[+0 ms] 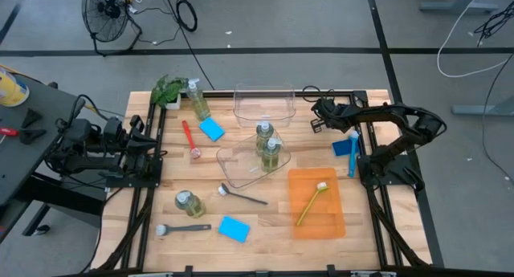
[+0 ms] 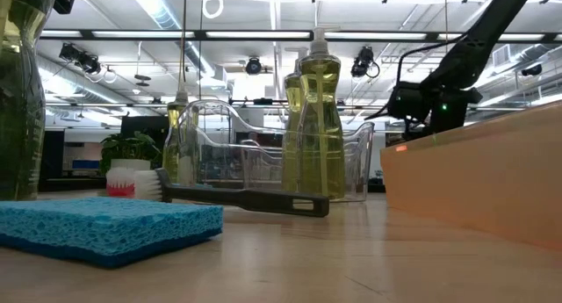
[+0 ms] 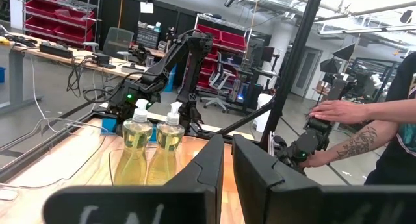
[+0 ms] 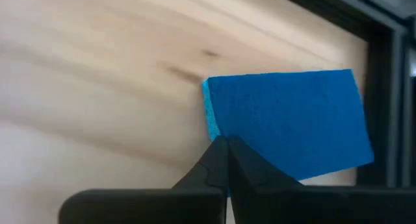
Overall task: Pick & Place Kitchen Sink Supplies
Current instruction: Put the blue sponge into the top transparent bin
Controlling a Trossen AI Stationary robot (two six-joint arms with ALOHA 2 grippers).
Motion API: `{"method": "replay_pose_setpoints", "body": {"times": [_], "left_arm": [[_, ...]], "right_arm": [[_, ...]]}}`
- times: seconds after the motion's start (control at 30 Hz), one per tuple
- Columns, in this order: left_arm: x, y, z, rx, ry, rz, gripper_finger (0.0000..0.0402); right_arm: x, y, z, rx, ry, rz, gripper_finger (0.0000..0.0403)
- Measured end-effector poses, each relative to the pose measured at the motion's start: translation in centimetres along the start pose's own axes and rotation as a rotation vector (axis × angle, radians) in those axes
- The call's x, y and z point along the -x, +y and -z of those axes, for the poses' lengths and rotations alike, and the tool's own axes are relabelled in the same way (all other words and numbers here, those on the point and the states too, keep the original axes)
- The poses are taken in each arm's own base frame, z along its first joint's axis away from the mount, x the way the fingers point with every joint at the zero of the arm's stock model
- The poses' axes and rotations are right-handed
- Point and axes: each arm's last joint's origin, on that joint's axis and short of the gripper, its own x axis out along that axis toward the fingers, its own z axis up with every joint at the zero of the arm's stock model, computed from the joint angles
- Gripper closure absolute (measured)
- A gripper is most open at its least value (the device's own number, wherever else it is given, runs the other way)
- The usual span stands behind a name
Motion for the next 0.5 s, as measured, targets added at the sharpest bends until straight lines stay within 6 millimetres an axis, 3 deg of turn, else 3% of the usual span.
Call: {"method": "replay_pose_setpoints", "body": {"times": [0.5], "left_arm": [[0.0,0.0,0.0,0.0,0.0,0.0,0.0365]], "right_arm": [[7.3,-1.4,-0.8,0.137,-0.279,-0.154,0.0403]]}}
